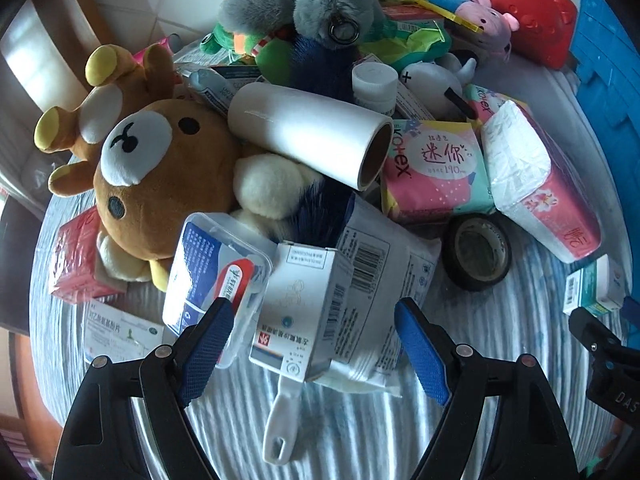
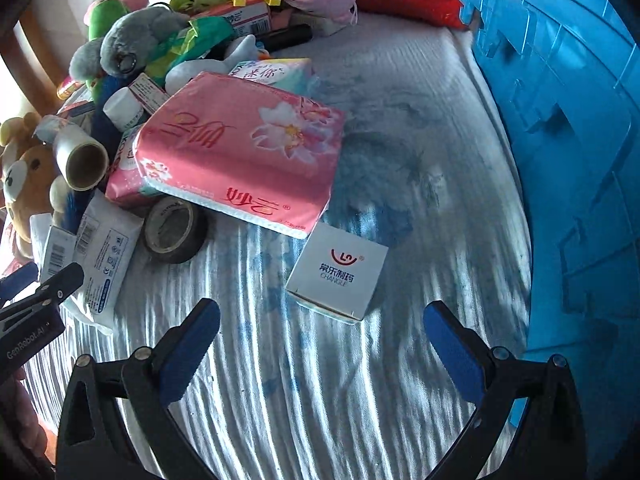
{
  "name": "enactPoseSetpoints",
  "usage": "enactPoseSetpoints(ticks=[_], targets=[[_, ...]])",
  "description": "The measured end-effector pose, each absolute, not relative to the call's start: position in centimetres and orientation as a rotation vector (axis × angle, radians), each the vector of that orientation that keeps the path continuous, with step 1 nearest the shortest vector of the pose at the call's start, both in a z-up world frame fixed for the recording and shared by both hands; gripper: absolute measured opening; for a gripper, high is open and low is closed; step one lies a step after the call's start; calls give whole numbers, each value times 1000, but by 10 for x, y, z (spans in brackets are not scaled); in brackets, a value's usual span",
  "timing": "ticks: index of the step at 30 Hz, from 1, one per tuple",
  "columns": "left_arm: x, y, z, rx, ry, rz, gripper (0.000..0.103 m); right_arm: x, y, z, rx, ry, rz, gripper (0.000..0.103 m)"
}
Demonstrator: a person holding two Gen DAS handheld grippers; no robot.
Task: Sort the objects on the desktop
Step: 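Grasp a white medicine box with the left gripper while the right grasps the white CHANGLE box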
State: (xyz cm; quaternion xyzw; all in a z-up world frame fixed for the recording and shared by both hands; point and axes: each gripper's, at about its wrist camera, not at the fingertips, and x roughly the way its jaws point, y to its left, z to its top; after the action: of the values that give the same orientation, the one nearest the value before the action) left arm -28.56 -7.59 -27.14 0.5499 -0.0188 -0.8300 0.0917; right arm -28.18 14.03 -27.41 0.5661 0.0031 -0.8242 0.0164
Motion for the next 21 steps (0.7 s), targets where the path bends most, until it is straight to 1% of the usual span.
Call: enactPoseSetpoints(ticks=[3, 5, 6, 7, 8, 9, 10, 12, 13, 14, 15, 16, 17, 18, 21], targets=[[-290, -68, -270, 1648, -88, -2474, 83, -288, 143, -278, 1775, -32, -2582, 103], [-287, -61, -268, 1674, -75, -2501, 77, -291, 144, -281, 1779, -78, -2582, 103], [-286, -57, -268, 1691, -74, -2511, 65, -293, 144, -282, 1786, -92, -2578, 103], [-286, -54, -270, 1714, -69, -2513, 57, -294, 143, -283, 1792, -89, -2574, 103], [-288, -52, -272, 1736, -66, -2513, 51, -295, 142, -284, 1797, -82, -2571, 100], [-290, -51, -275, 1752, -67, -2511, 50, -295, 140, -284, 1799, -70, -2561, 86], [-293, -54, -278, 1756, -62, -2495, 50, -296, 137, -285, 1806, -56, -2551, 67], [-297, -63, -281, 1757, -18, -2473, 50, -298, 133, -286, 1820, -23, -2531, 52], [-299, -67, -281, 1760, 20, -2474, 51, -298, 130, -287, 1822, -8, -2521, 49], [-300, -70, -282, 1771, 49, -2475, 51, -298, 128, -287, 1822, -1, -2514, 49], [-301, -72, -282, 1779, 70, -2479, 49, -298, 127, -288, 1823, 5, -2507, 49], [-301, -73, -281, 1778, 85, -2489, 42, -299, 125, -288, 1821, 11, -2502, 45], [-300, -72, -279, 1778, 86, -2497, 38, -299, 122, -288, 1819, 17, -2497, 41], [-300, -70, -277, 1777, 85, -2505, 38, -299, 119, -287, 1812, 23, -2490, 37], [-300, -63, -272, 1749, 21, -2521, 35, -299, 110, -284, 1788, 41, -2468, 37]])
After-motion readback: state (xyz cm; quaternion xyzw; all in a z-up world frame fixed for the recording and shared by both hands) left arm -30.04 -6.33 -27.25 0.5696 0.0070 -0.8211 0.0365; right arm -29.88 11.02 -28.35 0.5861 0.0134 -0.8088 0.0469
